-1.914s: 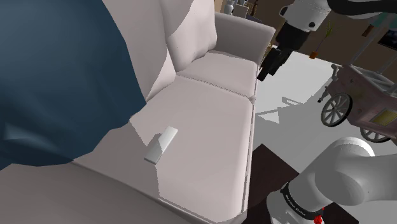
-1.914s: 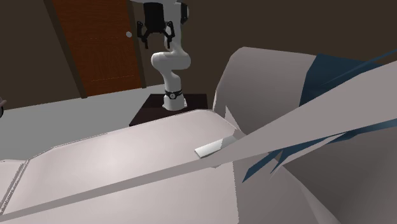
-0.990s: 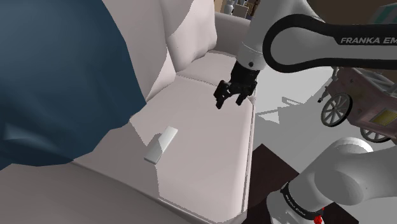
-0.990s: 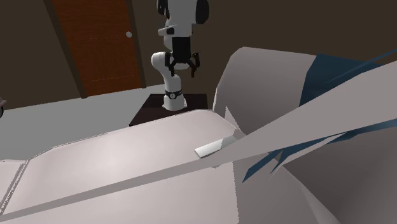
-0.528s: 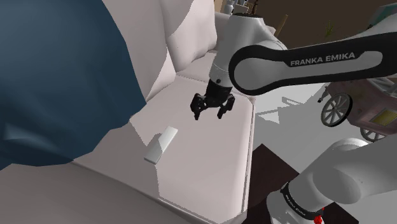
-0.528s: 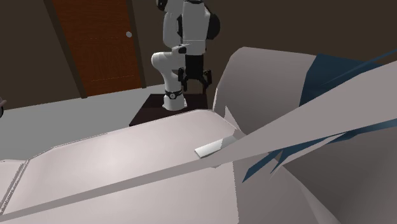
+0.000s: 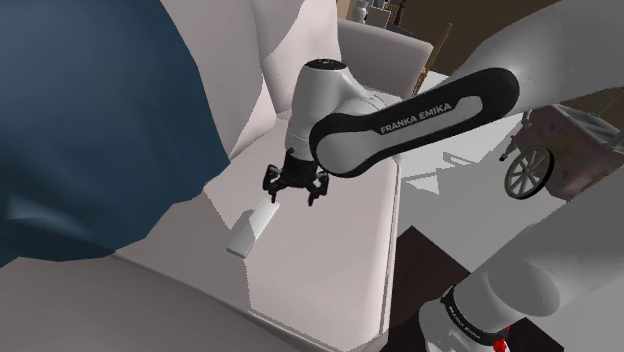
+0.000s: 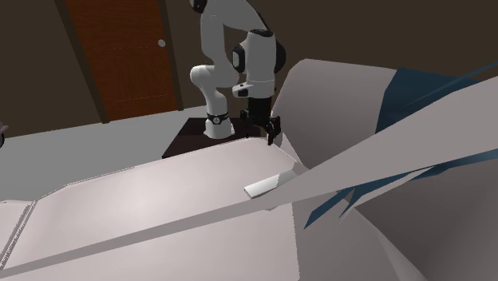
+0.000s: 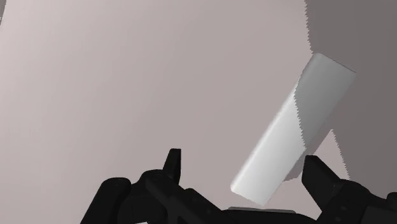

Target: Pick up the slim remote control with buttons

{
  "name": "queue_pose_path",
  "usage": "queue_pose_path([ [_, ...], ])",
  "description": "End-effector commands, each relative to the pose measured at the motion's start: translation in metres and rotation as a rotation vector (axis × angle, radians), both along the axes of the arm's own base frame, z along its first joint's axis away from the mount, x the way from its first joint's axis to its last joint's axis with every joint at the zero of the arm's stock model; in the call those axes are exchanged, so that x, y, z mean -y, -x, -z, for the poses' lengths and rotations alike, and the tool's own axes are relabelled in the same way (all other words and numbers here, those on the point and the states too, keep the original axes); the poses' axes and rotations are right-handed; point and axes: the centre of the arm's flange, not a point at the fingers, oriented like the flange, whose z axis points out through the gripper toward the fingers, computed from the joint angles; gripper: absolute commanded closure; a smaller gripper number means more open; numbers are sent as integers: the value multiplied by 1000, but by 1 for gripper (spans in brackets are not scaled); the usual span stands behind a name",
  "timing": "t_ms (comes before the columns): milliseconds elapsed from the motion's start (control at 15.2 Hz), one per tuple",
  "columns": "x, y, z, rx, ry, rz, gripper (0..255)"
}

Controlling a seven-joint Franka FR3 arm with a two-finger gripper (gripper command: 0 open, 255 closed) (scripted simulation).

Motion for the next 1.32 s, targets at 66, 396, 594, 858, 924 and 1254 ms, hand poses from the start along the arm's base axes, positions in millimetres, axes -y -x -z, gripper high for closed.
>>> queue_pose_path([
  [66,-21,-22,31,-7,-7,84,0],
  [396,-47,-61,78,-21,-13,215,0],
  [594,-54,-73,98,-25,-15,255,0],
  [858,-54,-73,119,-25,-15,255,0],
  [924,-54,-73,125,-25,-15,255,0],
  [1254,-54,-73,133,-25,-15,255,255],
])
